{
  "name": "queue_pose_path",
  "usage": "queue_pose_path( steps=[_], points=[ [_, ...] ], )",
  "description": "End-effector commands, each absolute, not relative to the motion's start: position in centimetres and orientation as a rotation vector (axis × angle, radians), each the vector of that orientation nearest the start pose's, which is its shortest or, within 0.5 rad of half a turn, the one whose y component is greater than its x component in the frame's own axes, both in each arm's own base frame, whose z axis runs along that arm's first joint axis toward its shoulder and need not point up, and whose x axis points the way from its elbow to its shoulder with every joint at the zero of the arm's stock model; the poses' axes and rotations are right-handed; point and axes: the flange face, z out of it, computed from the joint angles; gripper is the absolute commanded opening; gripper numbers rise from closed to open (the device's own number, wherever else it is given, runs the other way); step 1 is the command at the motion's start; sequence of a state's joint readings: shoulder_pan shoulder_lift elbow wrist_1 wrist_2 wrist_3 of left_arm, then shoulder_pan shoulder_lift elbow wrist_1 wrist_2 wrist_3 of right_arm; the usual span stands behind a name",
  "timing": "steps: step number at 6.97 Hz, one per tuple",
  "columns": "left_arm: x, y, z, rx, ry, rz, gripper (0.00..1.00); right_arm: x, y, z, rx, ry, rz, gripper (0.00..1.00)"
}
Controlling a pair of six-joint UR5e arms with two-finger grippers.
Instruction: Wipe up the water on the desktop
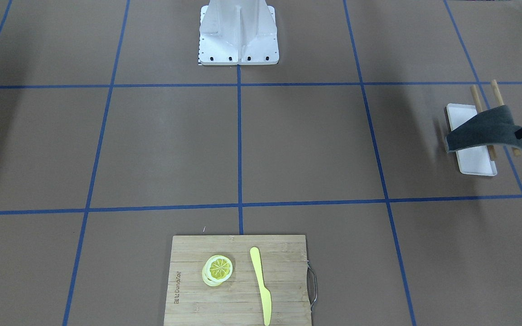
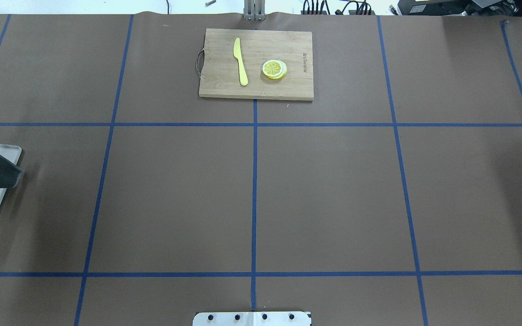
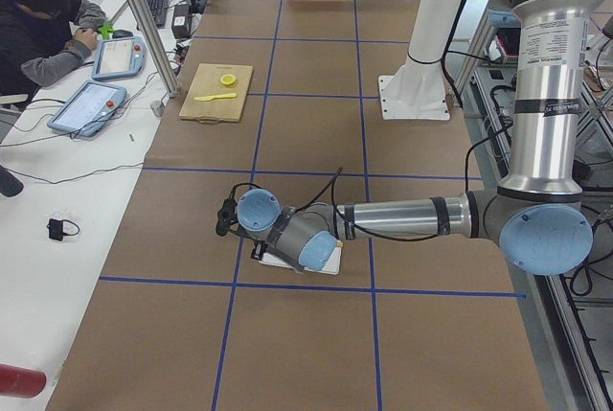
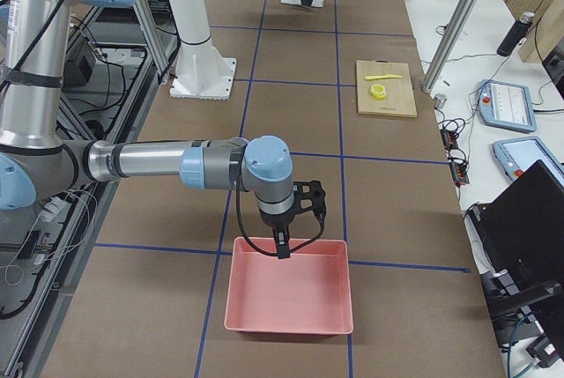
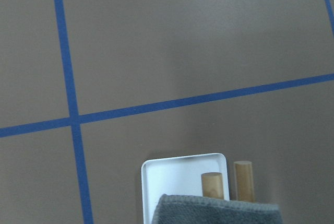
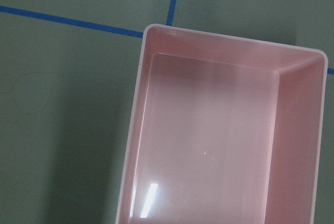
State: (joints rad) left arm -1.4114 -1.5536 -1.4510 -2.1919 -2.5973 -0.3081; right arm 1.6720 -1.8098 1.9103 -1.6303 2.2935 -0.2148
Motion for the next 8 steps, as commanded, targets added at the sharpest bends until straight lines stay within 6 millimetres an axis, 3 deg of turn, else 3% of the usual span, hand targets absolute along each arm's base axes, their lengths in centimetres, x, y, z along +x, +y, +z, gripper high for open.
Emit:
queue_pose_path(
  steps=[1,3,4,7,8],
  points=[
    [3.2,-49.2,64.3,0.189,1.085,0.118,0.66,10.7,-38.5,60.4,0.159,-0.707,-0.126,1.0],
    [3.5,-49.0,64.3,0.198,1.088,0.129,0.66,10.7,-38.5,60.4,0.158,-0.705,-0.126,1.0],
    [3.5,-48.9,64.3,0.205,1.089,0.132,0.58,10.7,-38.5,60.4,0.157,-0.707,-0.121,1.0],
    [3.4,-48.4,64.2,0.224,1.092,0.14,0.05,10.7,-38.4,60.6,0.154,-0.707,-0.12,1.0],
    [3.4,-48.1,64.0,0.234,1.101,0.122,0.0,10.7,-38.3,60.6,0.151,-0.708,-0.119,1.0]
  ],
)
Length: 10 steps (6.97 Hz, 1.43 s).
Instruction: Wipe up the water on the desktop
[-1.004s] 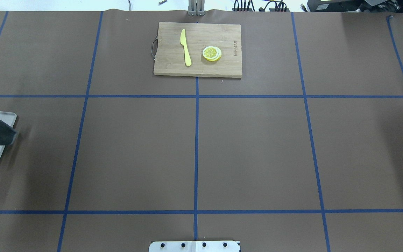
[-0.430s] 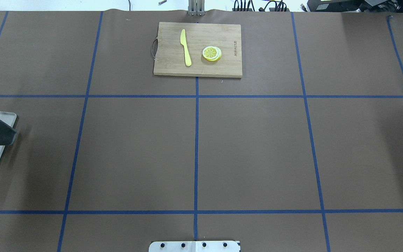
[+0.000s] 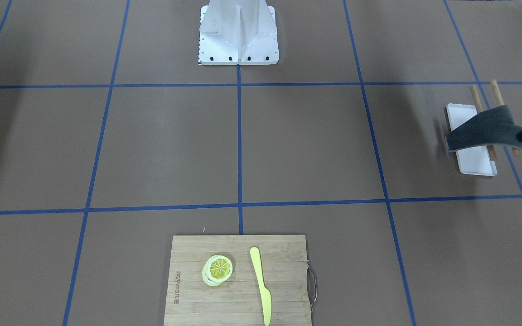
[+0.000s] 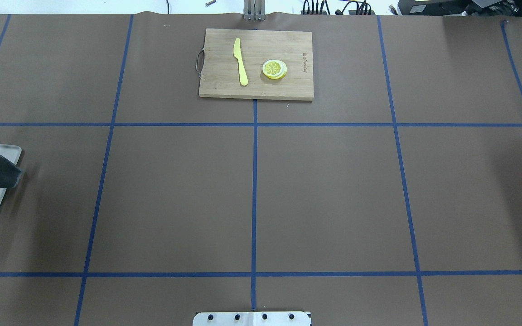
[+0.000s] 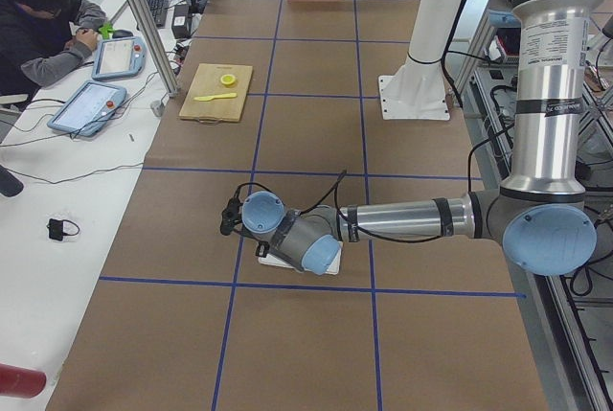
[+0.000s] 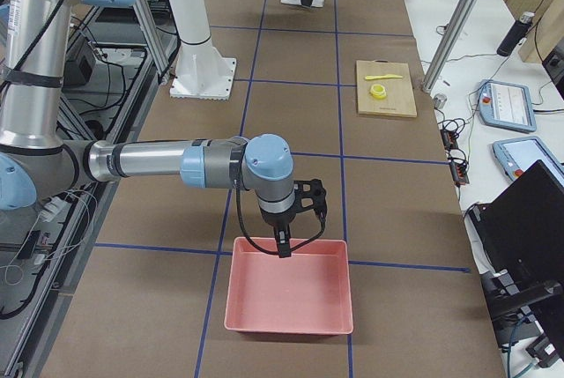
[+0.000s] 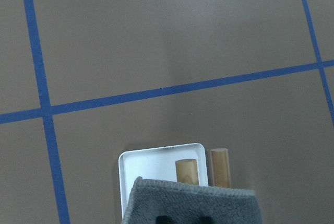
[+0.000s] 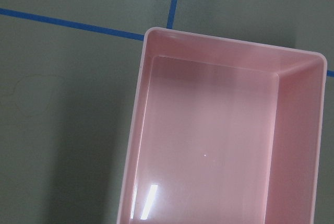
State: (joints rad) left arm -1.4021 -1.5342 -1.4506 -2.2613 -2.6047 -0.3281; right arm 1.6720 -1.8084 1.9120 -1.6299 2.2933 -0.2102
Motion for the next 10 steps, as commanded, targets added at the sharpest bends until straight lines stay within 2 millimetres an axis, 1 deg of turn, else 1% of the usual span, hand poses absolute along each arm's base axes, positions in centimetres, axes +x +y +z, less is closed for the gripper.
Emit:
queue_pose_path(
  steps=[1,2,4,5,6,7,10],
  points=[
    [3.29,-47.7,63.68,0.249,1.115,0.098,0.0,10.67,-38.33,60.63,0.151,-0.708,-0.119,1.0],
    [3.22,-47.34,63.5,0.259,1.125,0.082,0.0,10.67,-38.33,60.63,0.151,-0.708,-0.119,1.0],
    [3.17,-47.42,63.38,0.258,1.125,0.078,0.0,10.67,-38.32,60.78,0.148,-0.708,-0.118,1.0],
    [3.23,-47.78,63.04,0.265,1.126,0.083,0.89,10.67,-38.32,60.78,0.148,-0.708,-0.118,1.0],
    [3.21,-47.75,63.5,0.261,1.123,0.082,0.97,10.67,-38.32,60.78,0.148,-0.708,-0.118,1.0],
    [3.19,-47.74,63.93,0.258,1.116,0.081,0.97,10.67,-38.32,60.78,0.148,-0.708,-0.118,1.0],
    [3.23,-47.74,63.65,0.26,1.114,0.075,0.97,10.67,-38.32,60.78,0.148,-0.708,-0.118,1.0]
  ],
)
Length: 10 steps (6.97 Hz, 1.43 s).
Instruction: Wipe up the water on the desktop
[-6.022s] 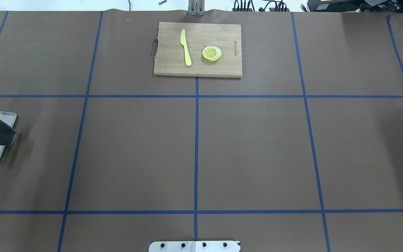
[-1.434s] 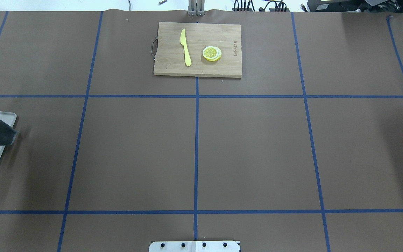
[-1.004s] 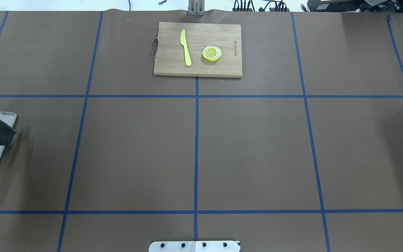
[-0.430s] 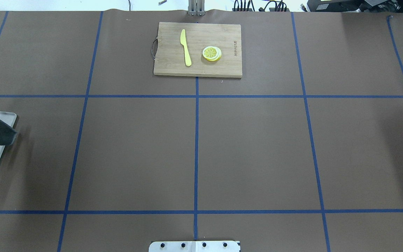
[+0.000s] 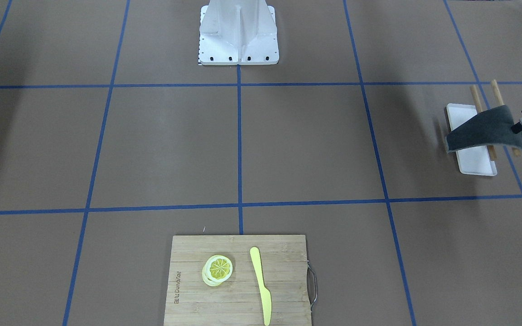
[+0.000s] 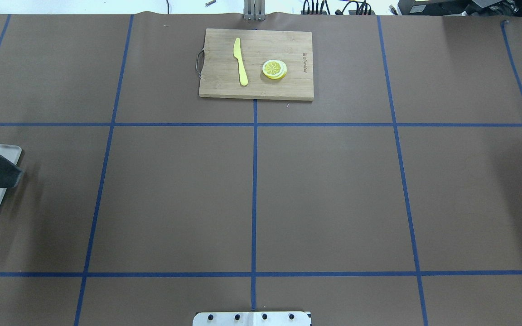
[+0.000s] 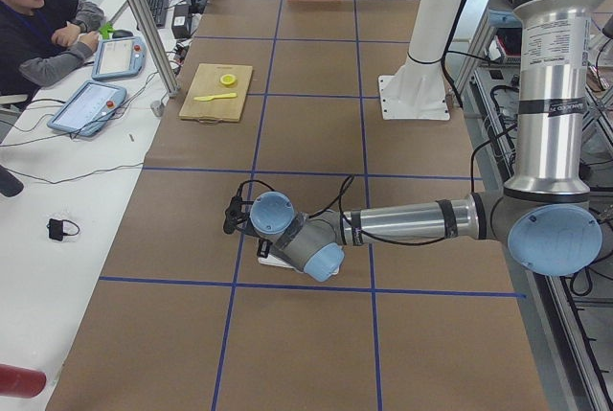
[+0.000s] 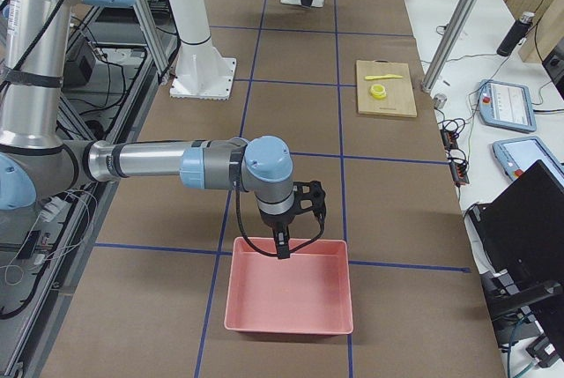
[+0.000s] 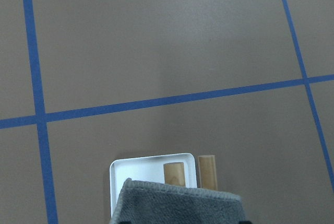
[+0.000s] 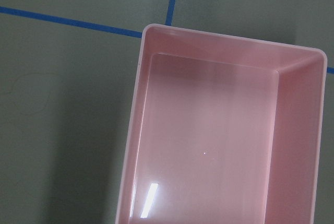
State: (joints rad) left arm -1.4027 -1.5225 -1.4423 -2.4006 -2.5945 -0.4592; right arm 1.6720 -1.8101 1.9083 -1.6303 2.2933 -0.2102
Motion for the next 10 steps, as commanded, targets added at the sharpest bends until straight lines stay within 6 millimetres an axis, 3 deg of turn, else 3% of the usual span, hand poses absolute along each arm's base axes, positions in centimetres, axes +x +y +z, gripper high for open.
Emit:
queue_pose_path(
  steps=[1,5,7,10],
  points=[
    [3.5,-47.6,63.8,0.253,1.114,0.079,0.97,10.7,-38.3,60.8,0.148,-0.708,-0.118,1.0],
    [4.7,-47.2,64.3,0.236,1.116,0.101,0.94,10.7,-38.3,61.0,0.145,-0.709,-0.117,1.0],
    [4.9,-47.0,64.6,0.228,1.116,0.102,0.68,10.7,-38.3,61.0,0.145,-0.709,-0.117,1.0],
    [4.8,-47.0,64.4,0.229,1.117,0.098,0.07,10.7,-38.3,60.9,0.147,-0.709,-0.117,1.0]
  ],
)
